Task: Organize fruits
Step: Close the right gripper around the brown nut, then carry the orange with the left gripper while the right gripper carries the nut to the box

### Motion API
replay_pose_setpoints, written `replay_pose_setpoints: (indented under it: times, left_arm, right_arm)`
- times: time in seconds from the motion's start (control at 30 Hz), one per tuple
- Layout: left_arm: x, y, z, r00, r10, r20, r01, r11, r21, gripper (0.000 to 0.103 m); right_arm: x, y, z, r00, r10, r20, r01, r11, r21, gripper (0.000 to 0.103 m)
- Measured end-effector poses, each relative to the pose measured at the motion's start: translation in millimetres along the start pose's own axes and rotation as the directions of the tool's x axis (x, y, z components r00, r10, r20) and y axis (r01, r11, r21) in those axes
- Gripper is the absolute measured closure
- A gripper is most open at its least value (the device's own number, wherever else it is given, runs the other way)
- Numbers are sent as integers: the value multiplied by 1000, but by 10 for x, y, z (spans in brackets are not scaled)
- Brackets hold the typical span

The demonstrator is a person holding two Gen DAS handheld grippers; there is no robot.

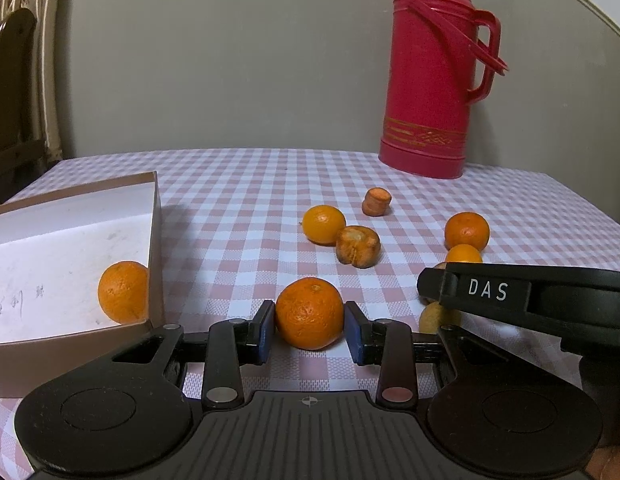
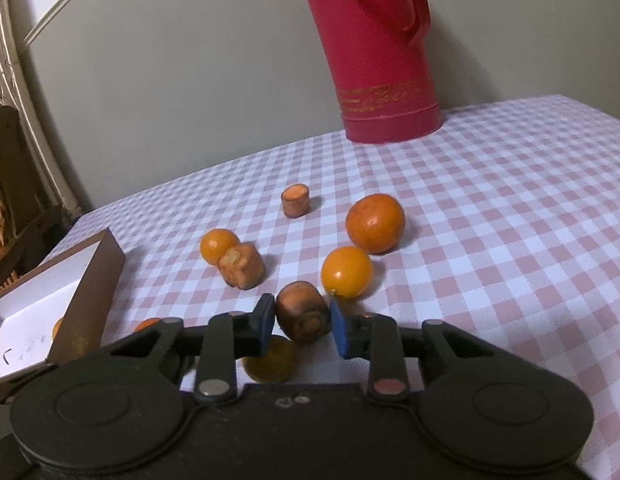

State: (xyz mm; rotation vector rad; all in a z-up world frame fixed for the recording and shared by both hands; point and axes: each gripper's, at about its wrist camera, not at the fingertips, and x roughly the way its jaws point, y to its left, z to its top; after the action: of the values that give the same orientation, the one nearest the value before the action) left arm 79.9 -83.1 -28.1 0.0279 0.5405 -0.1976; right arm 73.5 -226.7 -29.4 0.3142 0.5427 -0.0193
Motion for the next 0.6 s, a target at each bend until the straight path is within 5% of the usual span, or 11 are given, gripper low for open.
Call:
replay_pose_setpoints:
  times: [0.6]
  left_arm:
    - [-94, -18, -37, 1000, -8, 10, 8, 1000, 7, 66]
  right_arm:
    - [-444, -192, -67, 996, -52, 67, 61, 988, -139, 82]
